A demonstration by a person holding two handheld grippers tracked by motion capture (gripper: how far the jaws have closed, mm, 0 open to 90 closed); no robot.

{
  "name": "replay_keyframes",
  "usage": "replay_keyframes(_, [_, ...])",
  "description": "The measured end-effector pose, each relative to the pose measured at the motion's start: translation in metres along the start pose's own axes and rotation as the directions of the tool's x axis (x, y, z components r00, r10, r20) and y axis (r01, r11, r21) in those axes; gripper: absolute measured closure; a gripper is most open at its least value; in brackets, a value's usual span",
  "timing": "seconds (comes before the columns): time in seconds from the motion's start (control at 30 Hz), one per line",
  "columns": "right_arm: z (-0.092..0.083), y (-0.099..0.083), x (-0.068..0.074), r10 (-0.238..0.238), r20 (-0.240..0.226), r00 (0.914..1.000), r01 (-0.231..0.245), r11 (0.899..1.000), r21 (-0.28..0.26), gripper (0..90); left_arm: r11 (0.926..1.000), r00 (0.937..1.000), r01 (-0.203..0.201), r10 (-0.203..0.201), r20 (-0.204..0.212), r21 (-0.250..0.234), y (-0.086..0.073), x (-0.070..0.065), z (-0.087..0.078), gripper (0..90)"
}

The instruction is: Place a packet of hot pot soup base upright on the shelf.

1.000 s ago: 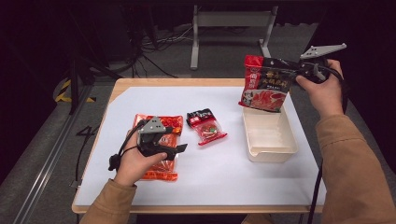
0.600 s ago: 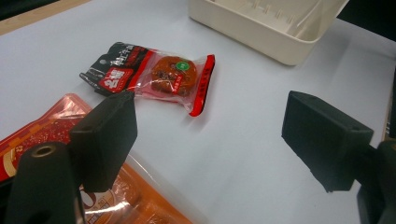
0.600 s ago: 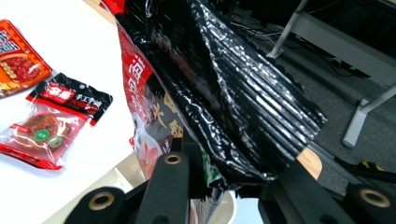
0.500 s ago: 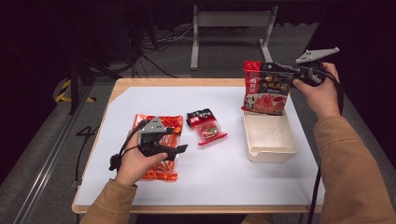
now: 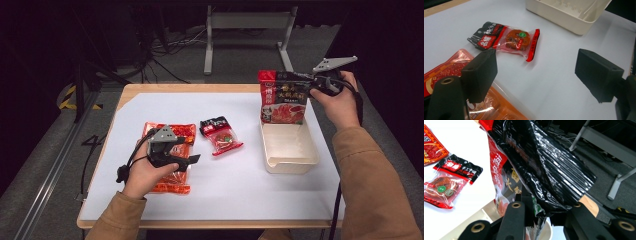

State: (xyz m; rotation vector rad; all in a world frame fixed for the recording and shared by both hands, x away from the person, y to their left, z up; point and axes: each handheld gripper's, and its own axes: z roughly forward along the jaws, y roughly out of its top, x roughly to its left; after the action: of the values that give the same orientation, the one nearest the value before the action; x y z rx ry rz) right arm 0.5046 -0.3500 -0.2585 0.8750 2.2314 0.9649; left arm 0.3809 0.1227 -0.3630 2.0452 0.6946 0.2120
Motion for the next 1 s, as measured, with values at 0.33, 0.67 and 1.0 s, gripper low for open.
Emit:
replay_keyframes(0.33, [0.003,-0.004,0.002,0.024,-0.003,0.9997,-0.024,1.0,0.0,76.0,1.0,1.0,0.002,-0.002,-0.001,0.001,0.0,0.0,0.0,19.4])
replay_keyframes(0.67, [0.01,-0.012,0.004,0.046,-0.004,0.9989,-0.046,0.998,0.049,75.3,1.0,1.0,-0.003,0.003,-0.003,-0.002,0.0,0.0,-0.001,19.3])
replay_keyframes(1.0, [0.013,-0.025,0.001,0.096,-0.005,0.9953,-0.096,0.993,0.067,74.8,1.0,1.0,0.009,-0.009,-0.002,0.002,-0.001,0.0,-0.002,19.2])
